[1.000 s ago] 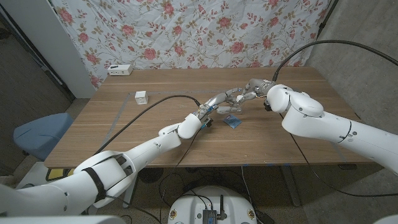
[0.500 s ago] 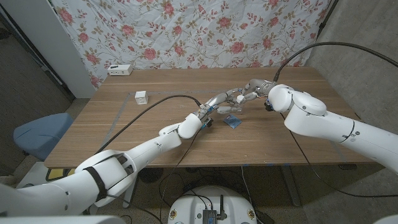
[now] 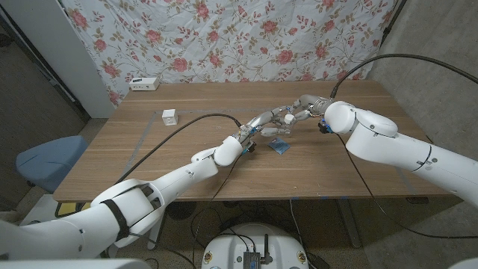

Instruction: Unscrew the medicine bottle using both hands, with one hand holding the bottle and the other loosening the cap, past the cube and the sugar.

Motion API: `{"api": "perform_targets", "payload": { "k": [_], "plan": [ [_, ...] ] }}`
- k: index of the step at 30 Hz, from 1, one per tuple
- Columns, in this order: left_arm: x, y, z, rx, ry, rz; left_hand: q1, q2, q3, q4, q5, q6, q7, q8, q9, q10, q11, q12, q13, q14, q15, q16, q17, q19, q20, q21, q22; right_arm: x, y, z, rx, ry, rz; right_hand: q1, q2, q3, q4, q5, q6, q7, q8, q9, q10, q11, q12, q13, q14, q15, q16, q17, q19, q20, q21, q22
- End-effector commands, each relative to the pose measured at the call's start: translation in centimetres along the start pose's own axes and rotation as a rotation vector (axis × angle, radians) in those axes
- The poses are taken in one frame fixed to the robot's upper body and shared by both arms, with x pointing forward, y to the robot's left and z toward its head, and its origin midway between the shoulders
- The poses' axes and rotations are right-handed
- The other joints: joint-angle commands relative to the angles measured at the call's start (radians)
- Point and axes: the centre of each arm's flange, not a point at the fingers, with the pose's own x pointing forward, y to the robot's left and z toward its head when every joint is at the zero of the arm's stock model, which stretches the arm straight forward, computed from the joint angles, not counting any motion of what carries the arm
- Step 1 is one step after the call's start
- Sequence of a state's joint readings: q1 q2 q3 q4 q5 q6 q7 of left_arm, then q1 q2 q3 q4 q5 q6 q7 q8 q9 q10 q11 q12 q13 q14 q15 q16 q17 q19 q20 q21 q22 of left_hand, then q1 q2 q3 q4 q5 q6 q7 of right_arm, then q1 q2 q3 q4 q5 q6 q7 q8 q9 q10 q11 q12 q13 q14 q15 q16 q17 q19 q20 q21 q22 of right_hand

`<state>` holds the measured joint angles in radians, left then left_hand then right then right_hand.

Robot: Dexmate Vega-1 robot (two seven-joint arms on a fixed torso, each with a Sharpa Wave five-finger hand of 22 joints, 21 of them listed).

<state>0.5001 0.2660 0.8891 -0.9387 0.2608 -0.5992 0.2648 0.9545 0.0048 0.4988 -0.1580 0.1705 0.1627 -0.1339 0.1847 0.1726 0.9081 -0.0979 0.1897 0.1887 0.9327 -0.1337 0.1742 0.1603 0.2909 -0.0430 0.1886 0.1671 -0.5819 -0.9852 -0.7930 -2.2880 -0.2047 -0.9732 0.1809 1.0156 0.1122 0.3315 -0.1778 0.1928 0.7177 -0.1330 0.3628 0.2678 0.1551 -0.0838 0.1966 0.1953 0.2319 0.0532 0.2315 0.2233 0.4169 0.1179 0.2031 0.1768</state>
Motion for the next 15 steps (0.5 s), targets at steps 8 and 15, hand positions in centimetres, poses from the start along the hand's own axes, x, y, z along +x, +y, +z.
{"api": "perform_targets", "payload": {
  "k": [8,15],
  "plan": [
    [0.15,0.13,-0.27,-0.001,0.001,-0.003,0.001,0.009,0.011,0.010,0.004,0.007,0.000,-0.001,0.001,0.070,-0.070,0.008,0.001,0.011,-0.080,0.000,0.002,0.008,-0.119,-0.002,0.000,0.21,-0.33,-0.08,0.031,-0.025,0.024,0.039,0.018,0.024,-0.002,0.003,0.059,-0.076,0.007,-0.009,0.015,-0.013,0.006,-0.001,0.001,-0.008,0.002,0.002,-0.007,-0.002,0.000,0.003],
    [0.27,0.28,-0.45,-0.001,0.003,-0.004,0.000,0.009,0.012,0.010,0.004,0.008,-0.003,0.000,0.001,0.068,-0.067,0.007,0.001,0.011,-0.080,0.001,0.002,0.008,-0.119,-0.002,0.000,0.53,-0.53,0.02,0.032,-0.030,0.035,0.057,0.027,0.034,-0.003,0.006,0.067,-0.087,0.002,-0.015,0.018,-0.014,0.006,-0.001,-0.003,-0.005,0.001,0.002,-0.014,-0.003,-0.002,0.003]
  ]
}}
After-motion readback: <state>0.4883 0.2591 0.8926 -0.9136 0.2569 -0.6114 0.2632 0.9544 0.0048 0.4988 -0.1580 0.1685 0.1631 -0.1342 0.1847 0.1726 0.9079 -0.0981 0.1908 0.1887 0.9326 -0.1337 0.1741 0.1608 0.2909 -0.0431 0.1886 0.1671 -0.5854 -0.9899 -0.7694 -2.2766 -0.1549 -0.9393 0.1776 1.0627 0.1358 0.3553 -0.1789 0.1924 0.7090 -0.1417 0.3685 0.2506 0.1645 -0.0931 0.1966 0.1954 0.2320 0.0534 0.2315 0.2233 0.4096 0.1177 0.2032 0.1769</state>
